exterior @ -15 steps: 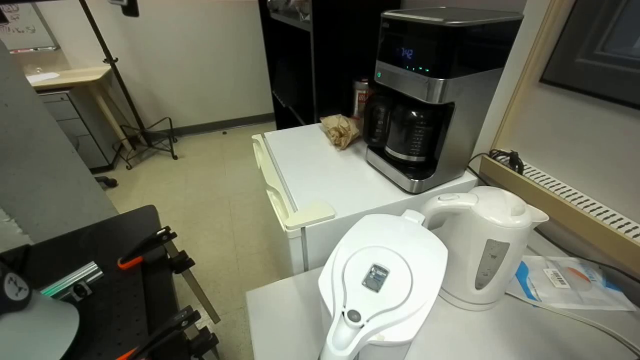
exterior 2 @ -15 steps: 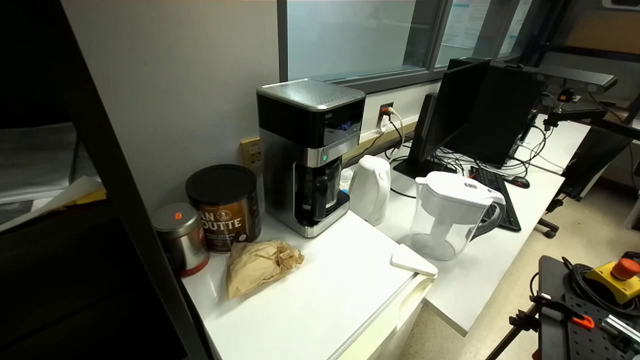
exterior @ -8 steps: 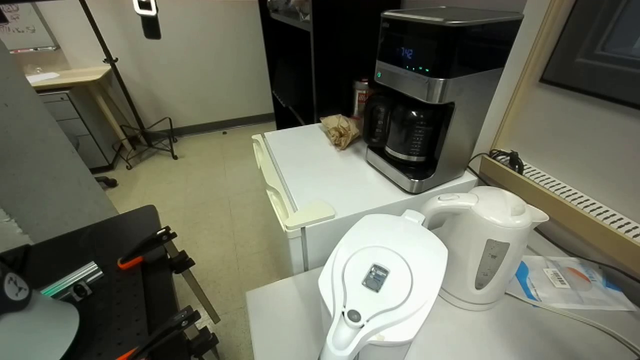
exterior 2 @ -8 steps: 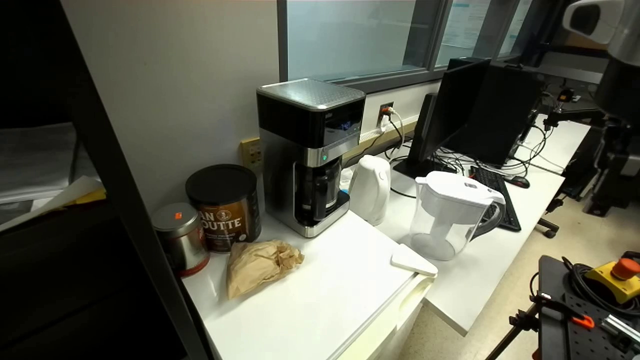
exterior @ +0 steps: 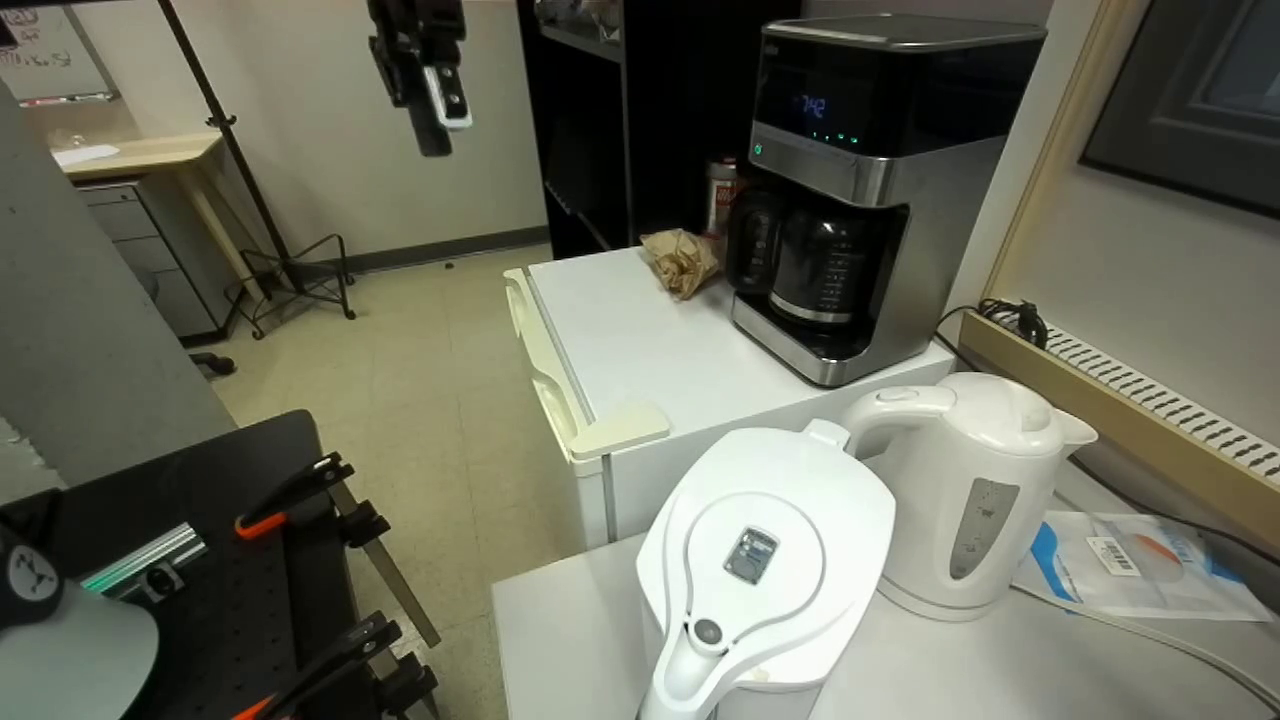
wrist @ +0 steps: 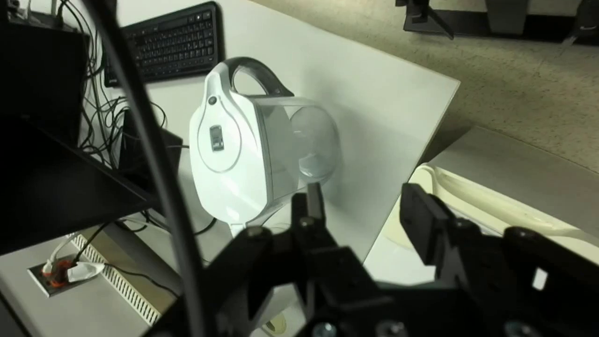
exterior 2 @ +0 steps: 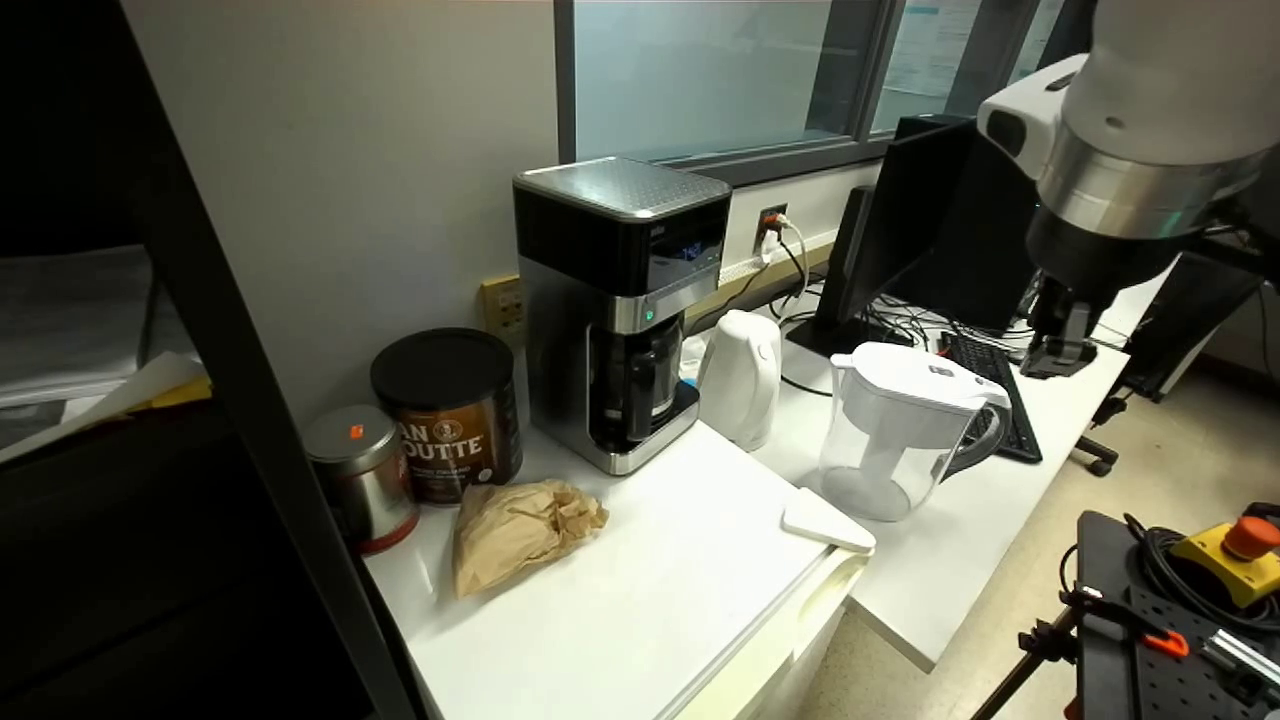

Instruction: Press a button on the coffee maker

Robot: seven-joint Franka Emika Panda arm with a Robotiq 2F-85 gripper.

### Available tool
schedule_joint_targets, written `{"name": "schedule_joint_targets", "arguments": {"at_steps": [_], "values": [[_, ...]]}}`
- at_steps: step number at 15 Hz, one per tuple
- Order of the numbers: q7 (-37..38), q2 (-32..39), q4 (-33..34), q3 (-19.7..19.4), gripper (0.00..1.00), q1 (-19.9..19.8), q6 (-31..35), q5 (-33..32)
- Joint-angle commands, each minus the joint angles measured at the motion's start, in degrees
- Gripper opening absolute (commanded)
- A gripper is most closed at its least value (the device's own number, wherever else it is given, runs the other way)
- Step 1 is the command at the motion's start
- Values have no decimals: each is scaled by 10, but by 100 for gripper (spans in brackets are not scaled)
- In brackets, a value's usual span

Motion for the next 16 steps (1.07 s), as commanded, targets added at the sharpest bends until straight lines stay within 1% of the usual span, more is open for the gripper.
{"name": "schedule_joint_targets", "arguments": {"at_steps": [1, 3, 5, 7, 9, 11, 16], "values": [[-28, 20, -16, -26, 18, 6, 70, -54], [-22, 35, -21, -32, 5, 2, 113, -91], [-12, 55, -18, -38, 1, -2, 150, -130], [-1, 77, -7, -45, 0, -5, 179, -163], [13, 96, 3, -52, 3, -7, 207, -189], [32, 117, 14, -58, 3, -7, 235, -212], [91, 169, 53, -67, 2, -5, 271, -285]]}}
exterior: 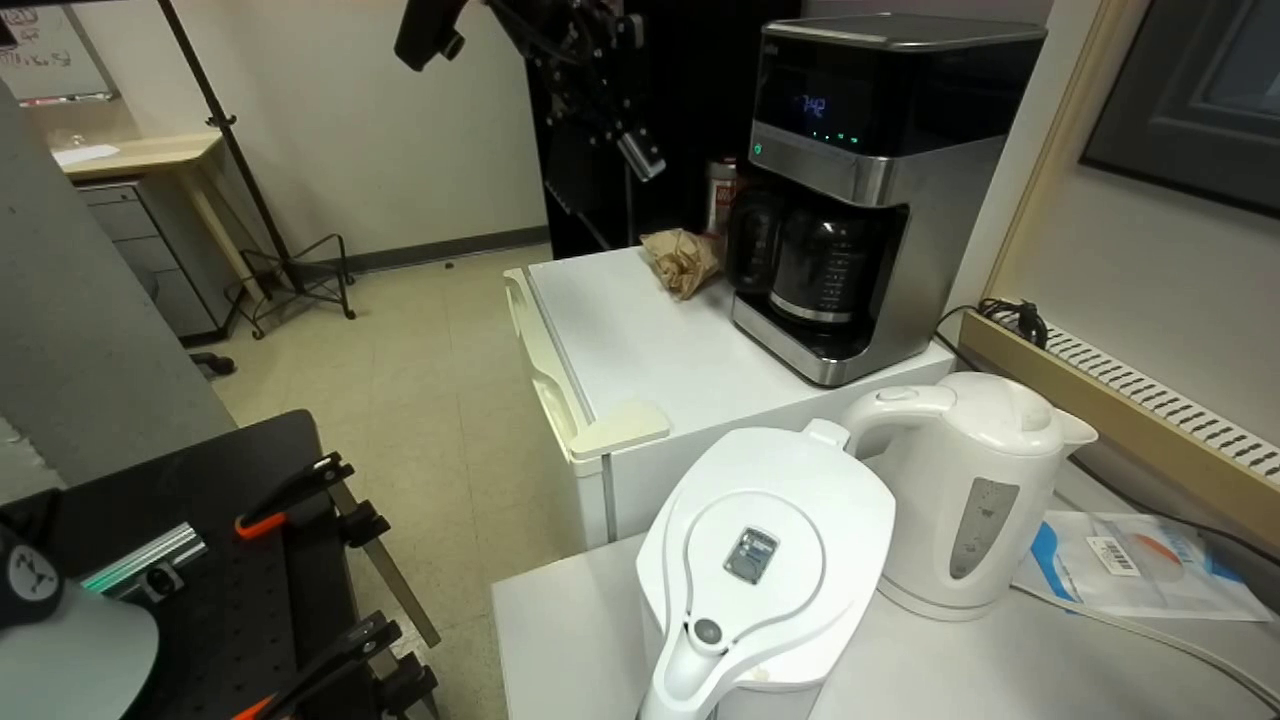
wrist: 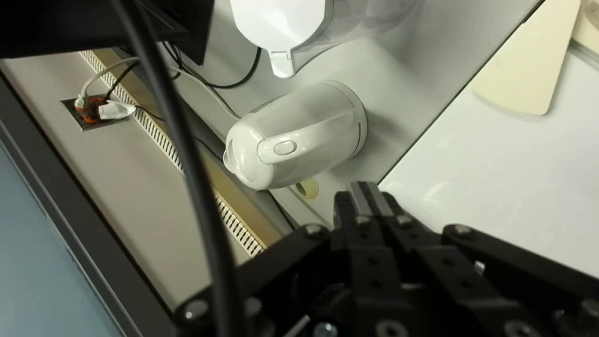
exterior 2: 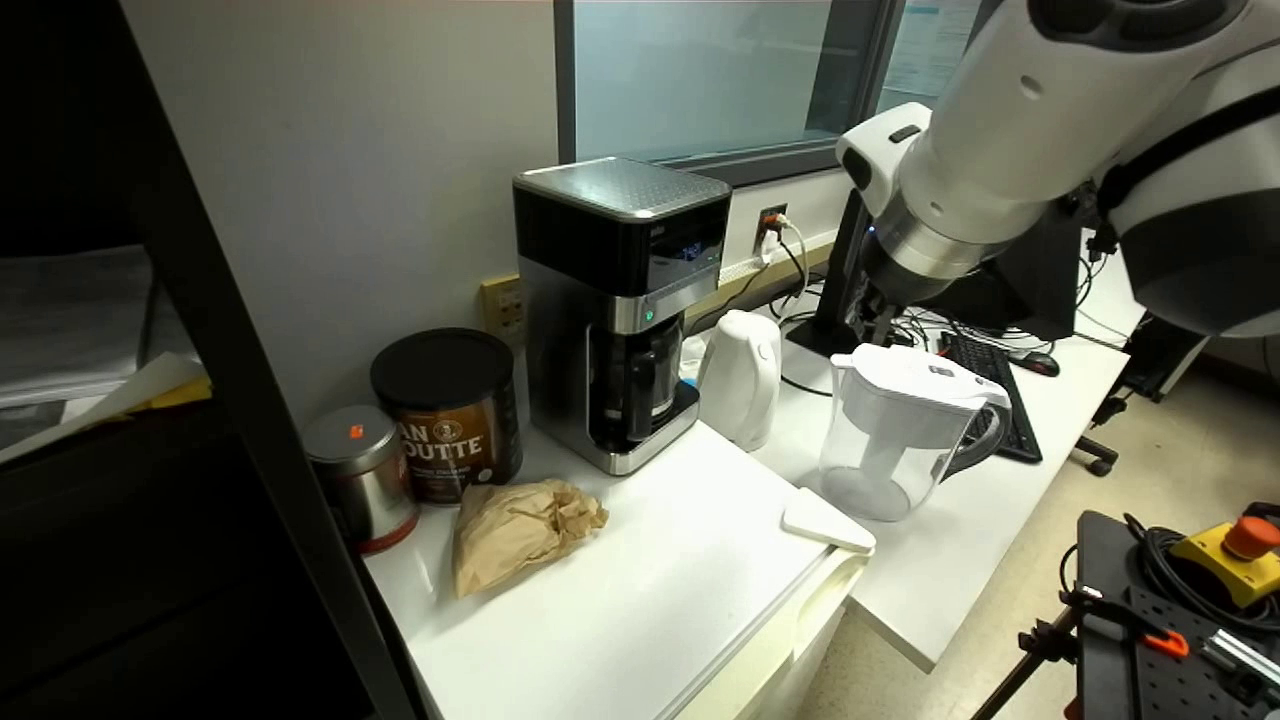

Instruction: Press a button on the coffee maker

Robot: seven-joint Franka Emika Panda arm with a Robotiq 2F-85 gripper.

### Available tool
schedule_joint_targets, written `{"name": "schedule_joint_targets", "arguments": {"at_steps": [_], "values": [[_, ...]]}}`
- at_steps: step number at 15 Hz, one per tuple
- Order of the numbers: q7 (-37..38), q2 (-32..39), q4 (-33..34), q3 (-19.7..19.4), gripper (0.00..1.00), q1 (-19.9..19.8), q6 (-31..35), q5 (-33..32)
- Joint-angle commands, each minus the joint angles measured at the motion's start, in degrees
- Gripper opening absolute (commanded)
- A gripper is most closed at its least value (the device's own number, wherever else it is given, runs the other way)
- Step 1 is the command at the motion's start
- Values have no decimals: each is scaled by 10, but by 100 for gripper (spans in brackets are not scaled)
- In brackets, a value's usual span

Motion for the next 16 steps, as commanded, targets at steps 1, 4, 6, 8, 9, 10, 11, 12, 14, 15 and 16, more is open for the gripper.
{"name": "schedule_joint_targets", "arguments": {"at_steps": [1, 4, 6, 8, 9, 10, 11, 12, 14, 15, 16], "values": [[51, 52, 48, -10, 2, 4, 20, -59], [84, 87, 86, -18, 2, 7, 22, -96], [97, 111, 112, -25, 2, 8, 25, -112], [107, 134, 139, -33, 2, 10, 29, -123], [111, 147, 152, -37, 2, 10, 32, -128], [113, 157, 164, -40, 2, 11, 34, -129], [115, 171, 179, -44, 2, 11, 34, -130], [115, 181, 191, -47, 2, 13, 34, -128], [115, 203, 214, -54, 2, 15, 36, -127], [115, 214, 225, -57, 2, 16, 36, -126], [113, 223, 236, -60, 2, 17, 37, -125]]}}
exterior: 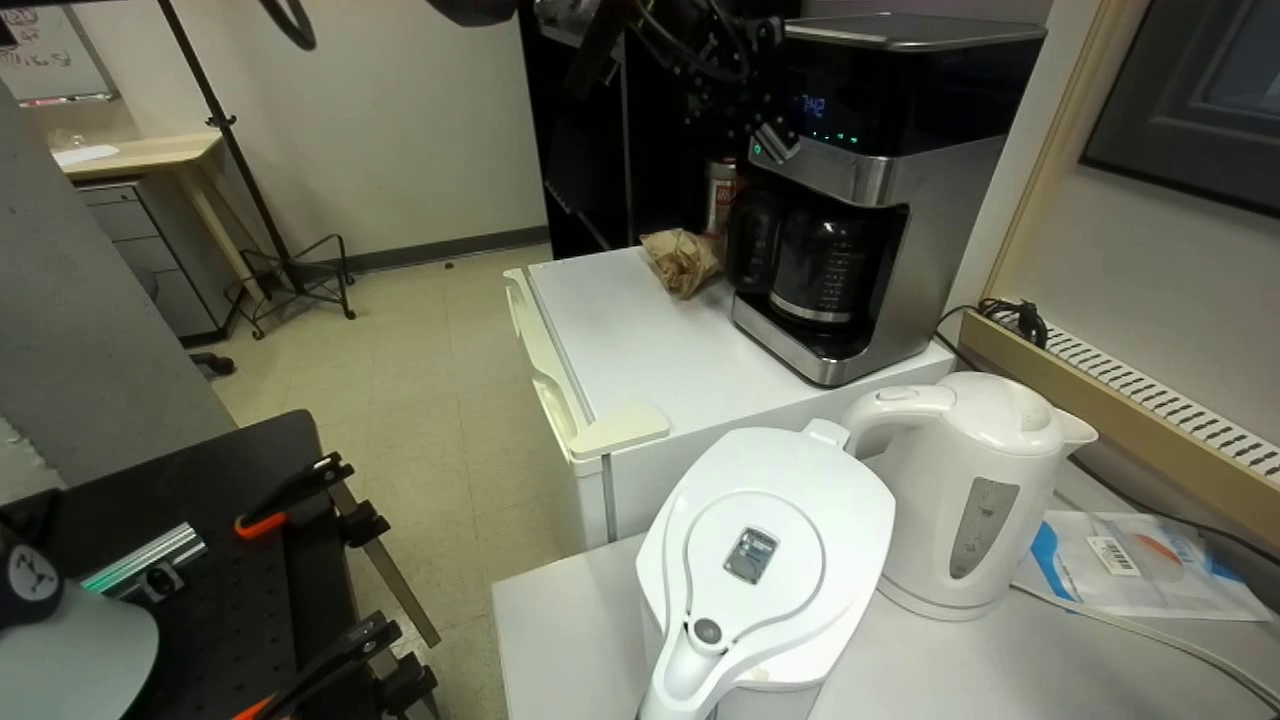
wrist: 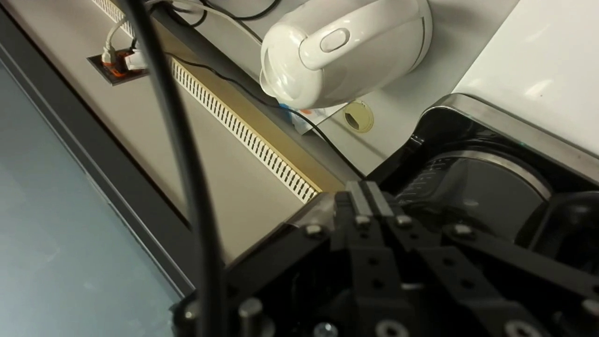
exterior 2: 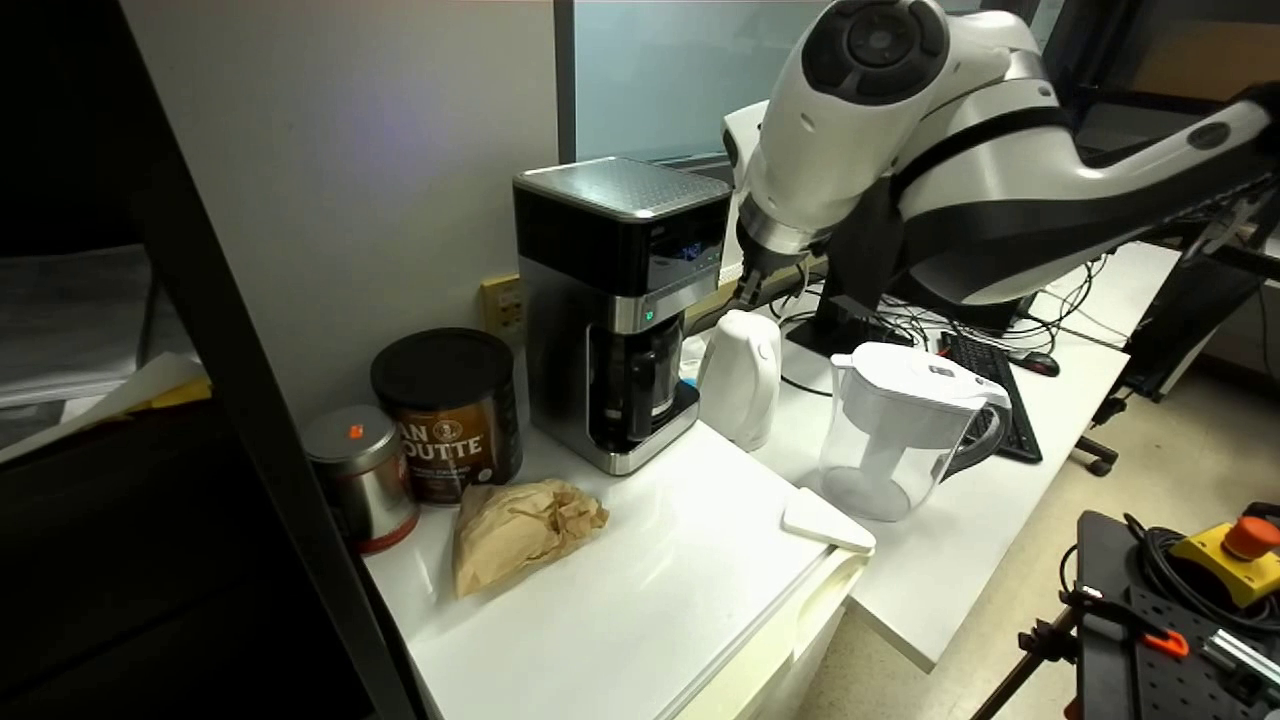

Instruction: Press a button on the coffee maker

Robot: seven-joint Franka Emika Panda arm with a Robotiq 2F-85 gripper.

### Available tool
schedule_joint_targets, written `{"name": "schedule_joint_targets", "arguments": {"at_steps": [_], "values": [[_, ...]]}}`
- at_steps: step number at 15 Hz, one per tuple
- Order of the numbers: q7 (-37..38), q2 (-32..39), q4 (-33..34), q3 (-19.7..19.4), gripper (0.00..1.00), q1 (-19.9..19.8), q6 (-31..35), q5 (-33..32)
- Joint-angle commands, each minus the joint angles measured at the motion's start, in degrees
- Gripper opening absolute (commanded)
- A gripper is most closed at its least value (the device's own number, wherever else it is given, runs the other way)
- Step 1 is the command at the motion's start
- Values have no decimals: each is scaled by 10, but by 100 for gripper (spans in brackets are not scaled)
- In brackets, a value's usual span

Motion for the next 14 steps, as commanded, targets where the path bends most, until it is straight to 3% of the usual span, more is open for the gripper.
{"name": "schedule_joint_targets", "arguments": {"at_steps": [1, 14], "values": [[11, 49, 55, -18, 2, 12, 9, -9], [9, 100, 118, -37, 2, 27, 16, -6]]}}
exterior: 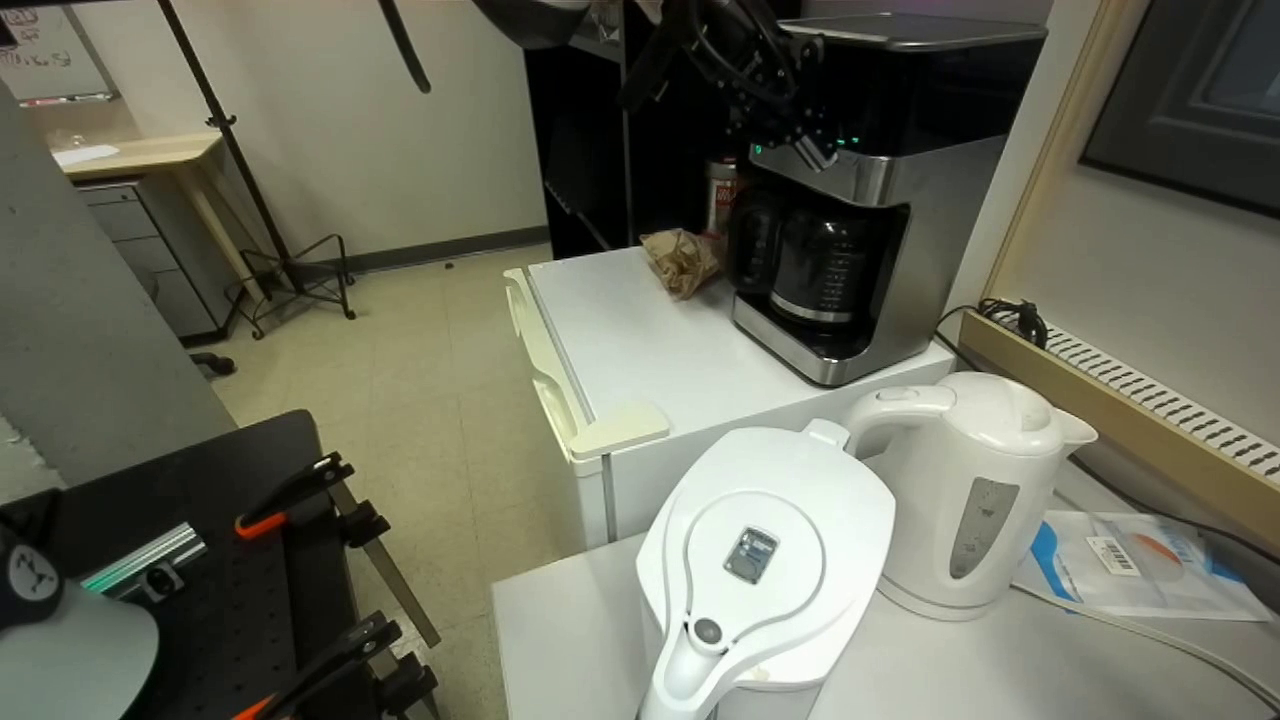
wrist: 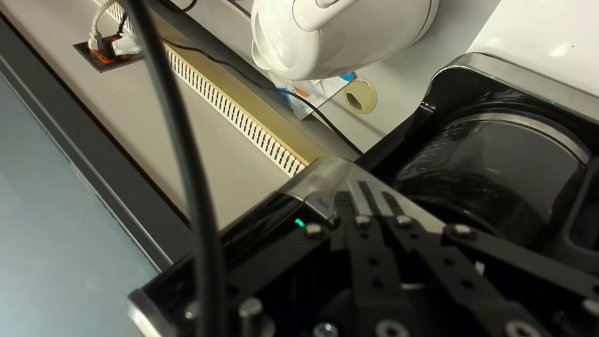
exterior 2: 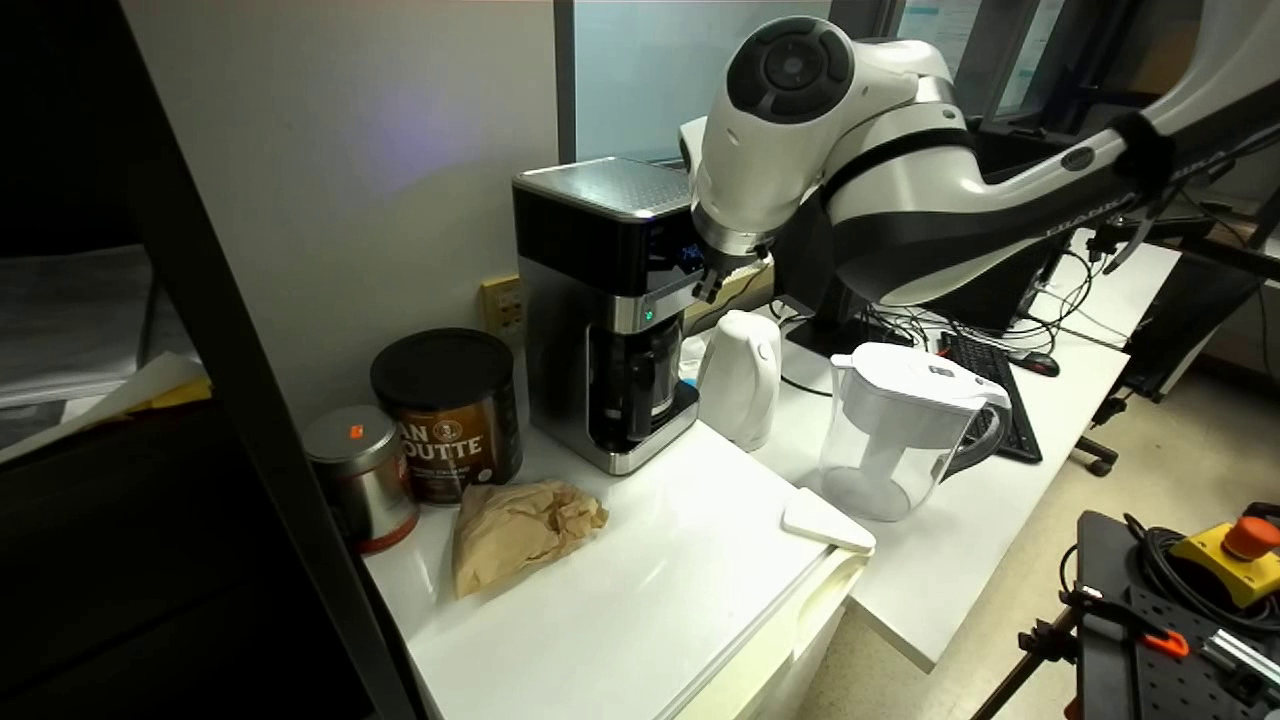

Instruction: Press a button on the coffee maker

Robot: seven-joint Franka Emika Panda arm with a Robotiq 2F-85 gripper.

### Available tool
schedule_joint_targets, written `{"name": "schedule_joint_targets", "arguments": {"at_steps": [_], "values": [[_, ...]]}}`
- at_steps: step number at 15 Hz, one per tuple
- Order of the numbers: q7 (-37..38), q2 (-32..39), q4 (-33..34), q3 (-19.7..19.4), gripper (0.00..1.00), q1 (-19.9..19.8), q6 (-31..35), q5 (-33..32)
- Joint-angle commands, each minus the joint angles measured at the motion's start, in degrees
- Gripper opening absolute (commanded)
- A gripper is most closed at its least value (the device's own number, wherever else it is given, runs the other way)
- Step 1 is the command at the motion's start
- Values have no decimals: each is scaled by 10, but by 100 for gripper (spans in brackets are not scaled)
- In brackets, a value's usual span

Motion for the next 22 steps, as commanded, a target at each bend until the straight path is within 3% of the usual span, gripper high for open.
{"name": "schedule_joint_targets", "arguments": {"at_steps": [1, 8, 16, 22], "values": [[5, 17, 25, -11, 2, 11, 9, -1], [-14, -68, -88, -5, 1, 19, 18, -32], [-21, -211, -268, 14, 2, 20, 28, -163], [-30, -315, -379, 15, 2, 19, 85, -239]]}}
